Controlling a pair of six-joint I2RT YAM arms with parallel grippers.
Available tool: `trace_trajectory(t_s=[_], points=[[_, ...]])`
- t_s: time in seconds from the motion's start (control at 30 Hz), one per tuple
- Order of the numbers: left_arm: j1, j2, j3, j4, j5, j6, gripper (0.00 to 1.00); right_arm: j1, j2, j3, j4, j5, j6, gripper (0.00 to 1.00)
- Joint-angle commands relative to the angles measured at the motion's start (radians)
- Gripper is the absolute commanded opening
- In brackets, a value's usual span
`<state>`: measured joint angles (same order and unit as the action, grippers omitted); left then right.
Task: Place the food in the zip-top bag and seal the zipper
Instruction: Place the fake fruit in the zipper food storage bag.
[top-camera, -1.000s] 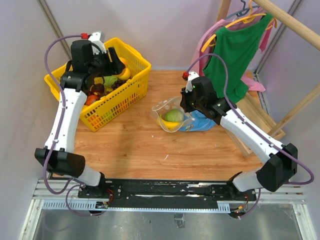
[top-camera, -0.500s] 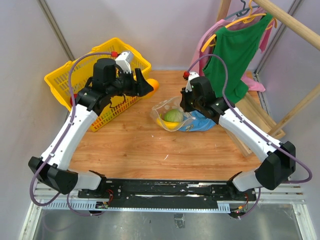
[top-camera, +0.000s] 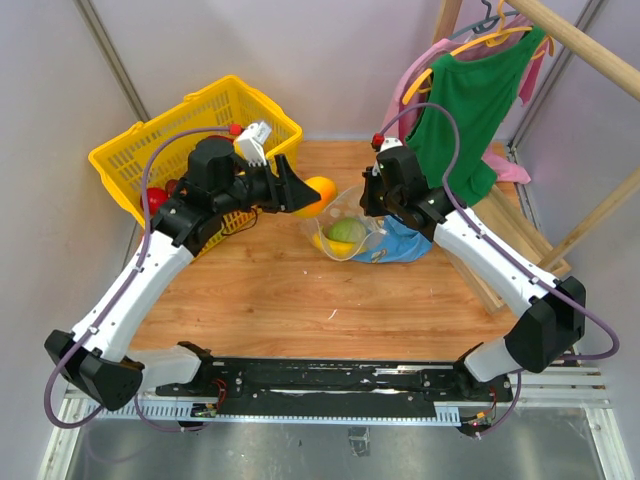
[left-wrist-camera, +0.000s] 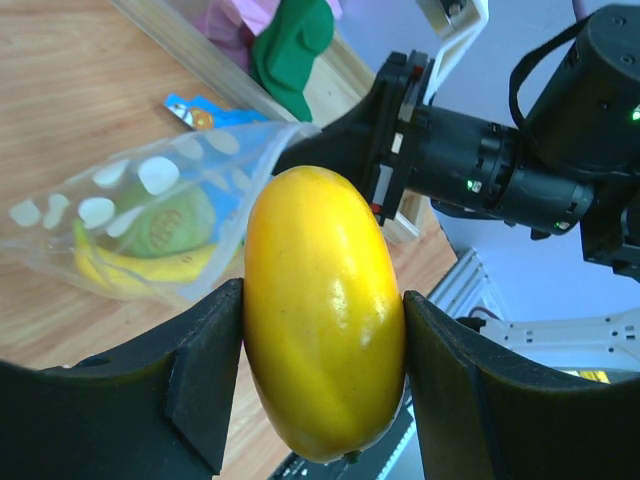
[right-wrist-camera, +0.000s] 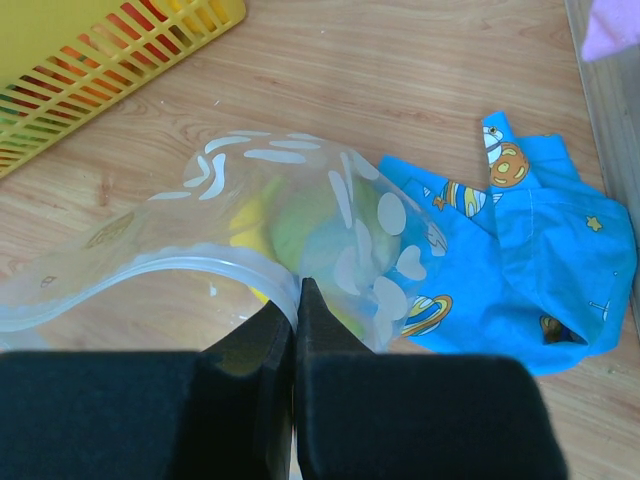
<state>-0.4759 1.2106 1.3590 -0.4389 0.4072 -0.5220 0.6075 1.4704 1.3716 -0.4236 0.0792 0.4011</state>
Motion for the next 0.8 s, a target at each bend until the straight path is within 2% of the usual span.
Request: trace_trajectory(t_s=[0.0,0.2,0.53,0.77], points=[[-0.036,-0.01,-0.031,0.038,0.03,-0.061,0.03,-0.017,0.005,0.033,0.02,0.012,0.055,0.01],[-0.08,0.008,-0.074,0.014,-0.015,-0.102,0.02,-0.016,0.002,0.021,0.034,0.007,0.067,0.01],[-0.128,0.059,-0.099,-0.072,-0.247,-0.199,0.01,0.004,-0.012,-0.007,0.053,0.0,0.064,0.01],[-0.133,0.076,-0.143,-0.064,-0.37,-0.28,0.05,0.044,-0.018,-0.026,0.072,-0.006,0.057,0.01]])
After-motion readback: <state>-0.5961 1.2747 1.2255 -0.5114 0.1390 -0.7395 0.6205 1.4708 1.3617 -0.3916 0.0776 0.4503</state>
